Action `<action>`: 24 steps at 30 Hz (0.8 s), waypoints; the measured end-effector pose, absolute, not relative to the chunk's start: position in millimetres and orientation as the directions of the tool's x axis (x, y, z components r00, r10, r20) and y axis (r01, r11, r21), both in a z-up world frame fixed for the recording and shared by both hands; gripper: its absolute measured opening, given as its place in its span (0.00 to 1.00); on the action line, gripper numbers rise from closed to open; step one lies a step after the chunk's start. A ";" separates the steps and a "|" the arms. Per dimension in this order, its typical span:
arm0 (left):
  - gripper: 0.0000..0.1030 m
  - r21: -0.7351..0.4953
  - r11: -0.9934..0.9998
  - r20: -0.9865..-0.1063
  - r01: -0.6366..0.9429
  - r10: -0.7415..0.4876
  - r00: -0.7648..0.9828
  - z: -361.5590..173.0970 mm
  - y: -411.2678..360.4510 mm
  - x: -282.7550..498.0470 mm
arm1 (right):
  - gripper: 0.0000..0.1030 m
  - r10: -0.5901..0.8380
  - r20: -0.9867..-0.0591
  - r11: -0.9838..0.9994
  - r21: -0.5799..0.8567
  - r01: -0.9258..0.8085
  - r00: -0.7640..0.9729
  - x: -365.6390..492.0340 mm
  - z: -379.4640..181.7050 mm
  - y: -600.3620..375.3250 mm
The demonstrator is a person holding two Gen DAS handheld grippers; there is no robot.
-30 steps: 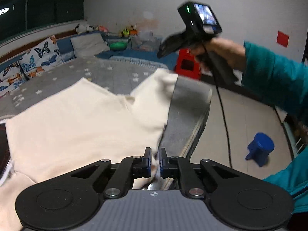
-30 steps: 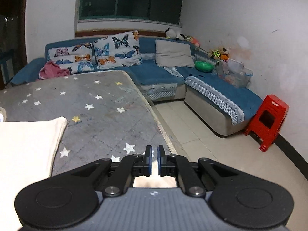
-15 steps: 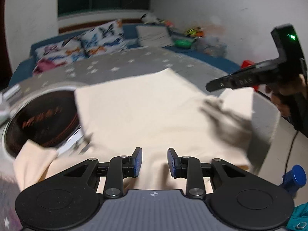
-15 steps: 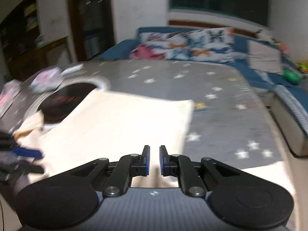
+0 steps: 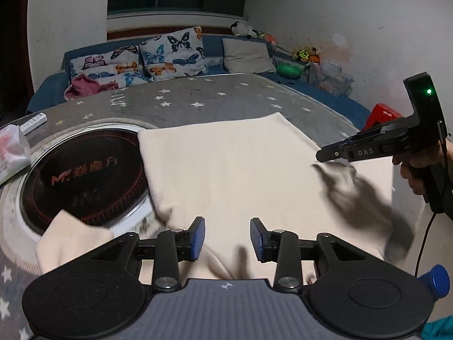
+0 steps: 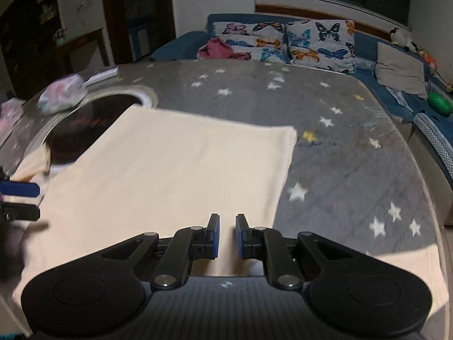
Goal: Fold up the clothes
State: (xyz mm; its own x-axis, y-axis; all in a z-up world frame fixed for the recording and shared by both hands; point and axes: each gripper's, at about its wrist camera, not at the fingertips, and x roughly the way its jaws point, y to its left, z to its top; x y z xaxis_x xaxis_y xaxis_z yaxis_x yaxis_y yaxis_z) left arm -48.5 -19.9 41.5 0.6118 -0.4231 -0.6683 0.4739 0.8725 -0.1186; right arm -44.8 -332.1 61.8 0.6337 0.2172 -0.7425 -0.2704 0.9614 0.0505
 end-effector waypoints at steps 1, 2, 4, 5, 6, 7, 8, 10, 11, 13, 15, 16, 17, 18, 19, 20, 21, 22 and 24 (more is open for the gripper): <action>0.37 -0.123 0.878 -0.677 0.463 -0.416 0.608 39.2 -19.5 -42.2 | 0.11 0.215 -0.742 0.964 0.056 -0.260 0.635 -37.2 60.9 -333.3; 0.37 -0.130 0.883 -0.685 0.452 -0.409 0.603 36.7 -17.2 -36.8 | 0.11 0.213 -0.741 0.966 0.062 -0.251 0.637 -29.5 60.0 -334.6; 0.37 -0.140 0.891 -0.700 0.432 -0.398 0.593 31.3 -10.4 -28.7 | 0.11 0.210 -0.740 0.970 0.076 -0.231 0.639 -14.8 57.6 -336.9; 0.36 -0.136 0.894 -0.704 0.427 -0.390 0.593 29.2 -7.1 -26.4 | 0.11 0.209 -0.741 0.972 0.083 -0.222 0.638 -7.3 55.5 -338.1; 0.36 -0.134 0.896 -0.707 0.424 -0.386 0.592 28.2 -4.6 -24.6 | 0.11 0.208 -0.742 0.973 0.091 -0.212 0.638 0.3 53.3 -339.3; 0.36 -0.137 0.896 -0.708 0.423 -0.388 0.591 28.8 -3.0 -23.3 | 0.11 0.202 -0.742 0.975 0.092 -0.202 0.639 6.6 50.9 -340.5; 0.36 -0.142 0.895 -0.708 0.423 -0.390 0.589 30.0 -1.7 -22.3 | 0.11 0.196 -0.742 0.977 0.093 -0.192 0.641 12.8 48.6 -341.8; 0.39 -0.140 0.893 -0.701 0.427 -0.394 0.594 33.5 -1.9 -20.1 | 0.13 0.186 -0.740 0.980 0.094 -0.174 0.646 23.2 45.7 -343.3; 0.41 -0.136 0.894 -0.697 0.427 -0.392 0.600 34.7 -3.0 -18.0 | 0.15 0.182 -0.737 0.981 0.094 -0.167 0.651 27.1 45.4 -343.3; 0.43 -0.127 0.897 -0.695 0.423 -0.384 0.608 35.0 -5.6 -13.3 | 0.20 0.168 -0.735 0.983 0.076 -0.167 0.657 32.2 44.0 -341.1; 0.43 -0.117 0.901 -0.705 0.417 -0.371 0.605 31.7 -7.4 -9.6 | 0.21 0.157 -0.734 0.984 0.057 -0.171 0.660 34.4 44.5 -337.9; 0.43 -0.115 0.903 -0.710 0.414 -0.366 0.602 30.2 -7.3 -9.1 | 0.21 0.153 -0.735 0.983 0.046 -0.177 0.661 33.8 46.1 -335.8; 0.43 -0.113 0.903 -0.712 0.414 -0.365 0.601 29.4 -6.6 -10.8 | 0.22 0.160 -0.732 0.981 0.042 -0.191 0.662 30.7 48.9 -333.5; 0.43 -0.111 0.902 -0.709 0.417 -0.366 0.603 29.9 -5.1 -14.6 | 0.26 0.173 -0.729 0.977 0.040 -0.212 0.662 25.5 52.8 -331.0; 0.44 -0.109 0.901 -0.704 0.420 -0.368 0.607 30.9 -3.2 -19.0 | 0.35 0.184 -0.728 0.972 0.036 -0.230 0.661 20.8 55.9 -328.5; 0.45 -0.107 0.900 -0.697 0.422 -0.370 0.614 32.5 -0.8 -24.5 | 0.37 0.194 -0.727 0.966 0.024 -0.258 0.659 13.1 60.1 -323.4; 0.46 -0.103 0.903 -0.689 0.418 -0.368 0.624 34.7 2.1 -30.2 | 0.37 0.204 -0.726 0.958 0.010 -0.287 0.657 5.0 64.6 -317.9; 0.47 -0.098 0.908 -0.682 0.407 -0.359 0.637 36.9 6.0 -35.7 | 0.37 0.223 -0.727 0.948 0.005 -0.319 0.649 -4.1 67.3 -311.9; 0.48 -0.090 0.926 -0.666 0.367 -0.330 0.669 41.7 16.6 -47.6 | 0.37 0.261 -0.731 0.923 -0.001 -0.384 0.631 -22.7 72.3 -299.8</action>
